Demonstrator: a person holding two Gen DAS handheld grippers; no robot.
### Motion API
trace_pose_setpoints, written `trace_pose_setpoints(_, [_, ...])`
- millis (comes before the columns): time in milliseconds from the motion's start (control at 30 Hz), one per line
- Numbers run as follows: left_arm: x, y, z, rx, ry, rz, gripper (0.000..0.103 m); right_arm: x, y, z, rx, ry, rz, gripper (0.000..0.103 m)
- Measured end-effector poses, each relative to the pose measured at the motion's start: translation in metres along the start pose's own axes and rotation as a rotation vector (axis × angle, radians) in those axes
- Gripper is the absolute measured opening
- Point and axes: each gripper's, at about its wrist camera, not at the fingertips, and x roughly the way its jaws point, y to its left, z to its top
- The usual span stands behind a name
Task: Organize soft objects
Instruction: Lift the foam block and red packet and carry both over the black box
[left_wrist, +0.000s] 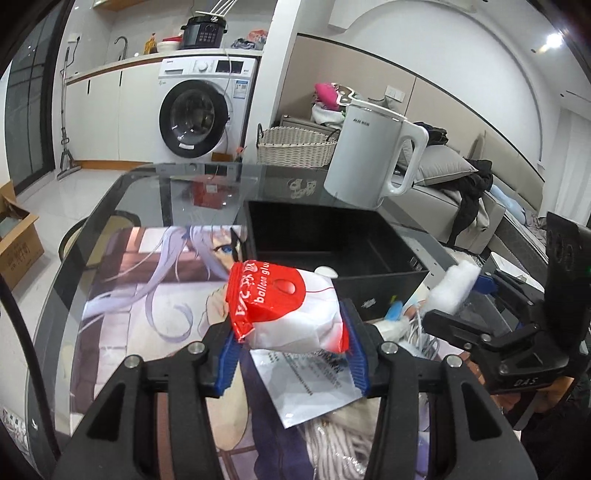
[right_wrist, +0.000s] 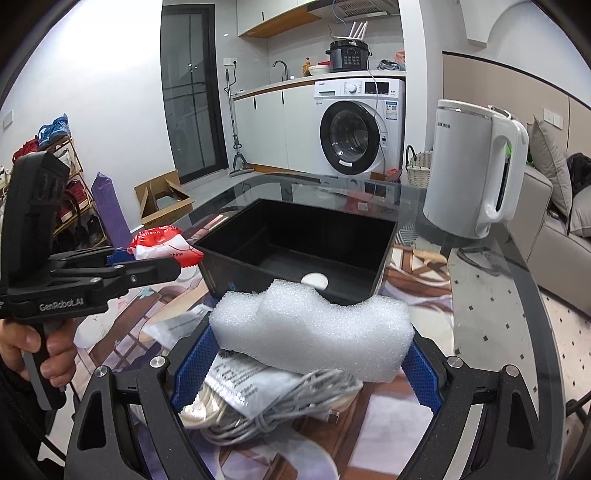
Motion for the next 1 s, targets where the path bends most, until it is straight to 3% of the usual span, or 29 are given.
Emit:
trace_pose_setpoints(600, [0.029,-0.022,0.038,0.066,-0.028,-0.025,0.048,0.030,-0.010,0.045,-0.089,-0.020,-0.006,0.091])
trace_pose_setpoints(1000, [0.053,-0.020,0.045,0.081,0.000,0.000,0.048,0.057,-0.013,0.054,-0.133,0.003,-0.029,0.091])
